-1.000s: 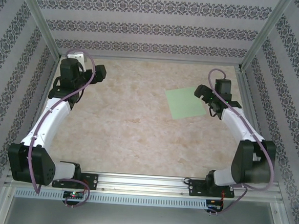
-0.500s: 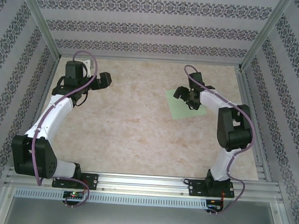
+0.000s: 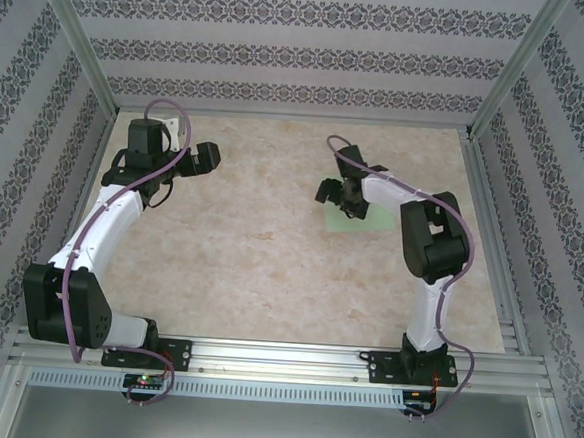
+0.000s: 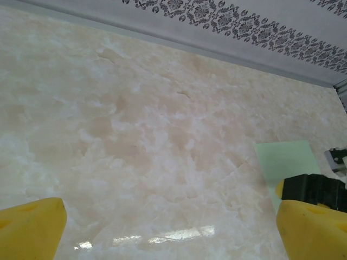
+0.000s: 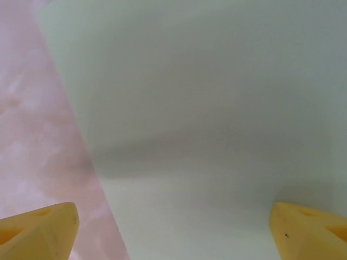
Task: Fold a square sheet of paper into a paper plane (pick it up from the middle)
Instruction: Move the square sheet of paper to the center of the table.
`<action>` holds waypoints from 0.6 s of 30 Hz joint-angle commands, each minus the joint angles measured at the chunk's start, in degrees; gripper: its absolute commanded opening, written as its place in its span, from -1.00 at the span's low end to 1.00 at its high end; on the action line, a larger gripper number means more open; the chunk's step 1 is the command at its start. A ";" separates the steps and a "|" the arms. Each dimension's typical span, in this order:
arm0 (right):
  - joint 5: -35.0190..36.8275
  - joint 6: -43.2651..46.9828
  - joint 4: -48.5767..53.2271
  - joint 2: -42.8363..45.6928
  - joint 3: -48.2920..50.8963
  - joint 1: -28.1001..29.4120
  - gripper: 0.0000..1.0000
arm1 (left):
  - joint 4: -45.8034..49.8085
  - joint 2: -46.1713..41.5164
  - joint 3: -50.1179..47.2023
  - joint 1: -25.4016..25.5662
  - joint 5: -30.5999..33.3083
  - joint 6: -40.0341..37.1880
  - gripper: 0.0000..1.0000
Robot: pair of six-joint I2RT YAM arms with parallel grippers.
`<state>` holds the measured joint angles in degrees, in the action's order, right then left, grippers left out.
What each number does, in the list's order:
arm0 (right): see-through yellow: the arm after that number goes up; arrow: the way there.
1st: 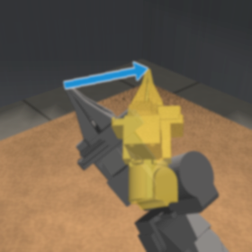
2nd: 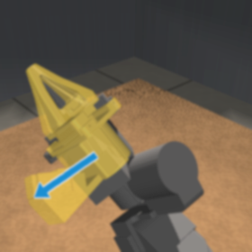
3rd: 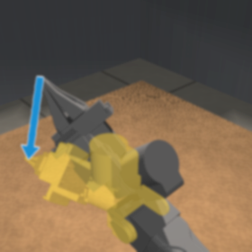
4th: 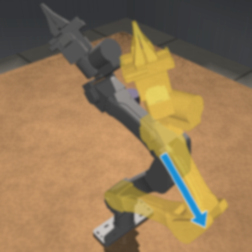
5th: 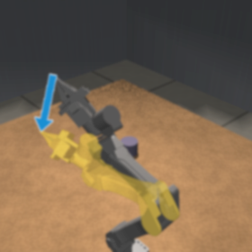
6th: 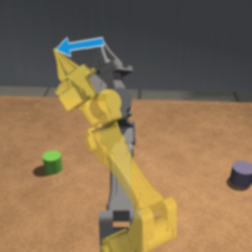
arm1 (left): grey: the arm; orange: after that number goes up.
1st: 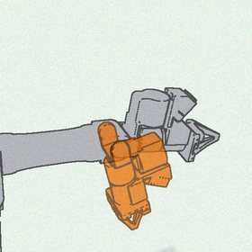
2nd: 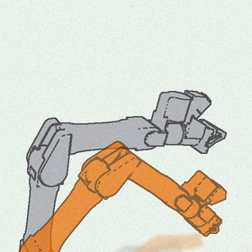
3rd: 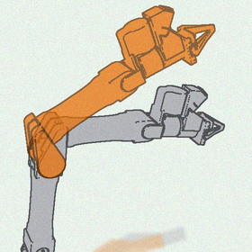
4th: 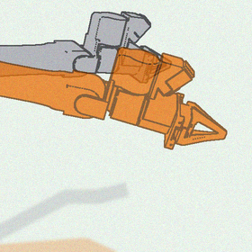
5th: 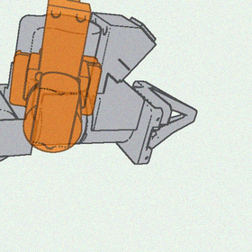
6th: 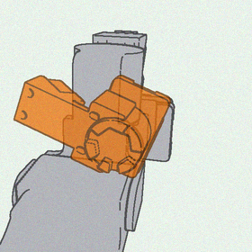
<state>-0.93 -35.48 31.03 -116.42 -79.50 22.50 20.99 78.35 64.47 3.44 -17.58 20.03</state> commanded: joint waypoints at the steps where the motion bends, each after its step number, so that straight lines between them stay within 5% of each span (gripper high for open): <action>1: -2.23 -1.10 3.49 -1.61 1.77 5.51 0.83 | -0.87 0.35 0.40 -0.01 -0.96 0.63 1.00; 11: 0.73 -7.89 6.72 7.27 14.20 21.58 0.83 | -0.47 0.23 -0.44 -0.01 0.40 1.81 1.00; 18: 7.07 -3.66 13.17 15.67 7.83 20.93 0.97 | 1.00 0.34 -0.43 -0.03 1.69 2.03 1.00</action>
<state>2.09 -40.42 39.99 -104.77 -68.12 45.19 21.12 78.35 64.40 3.44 -17.02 21.26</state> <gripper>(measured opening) 0.976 0.999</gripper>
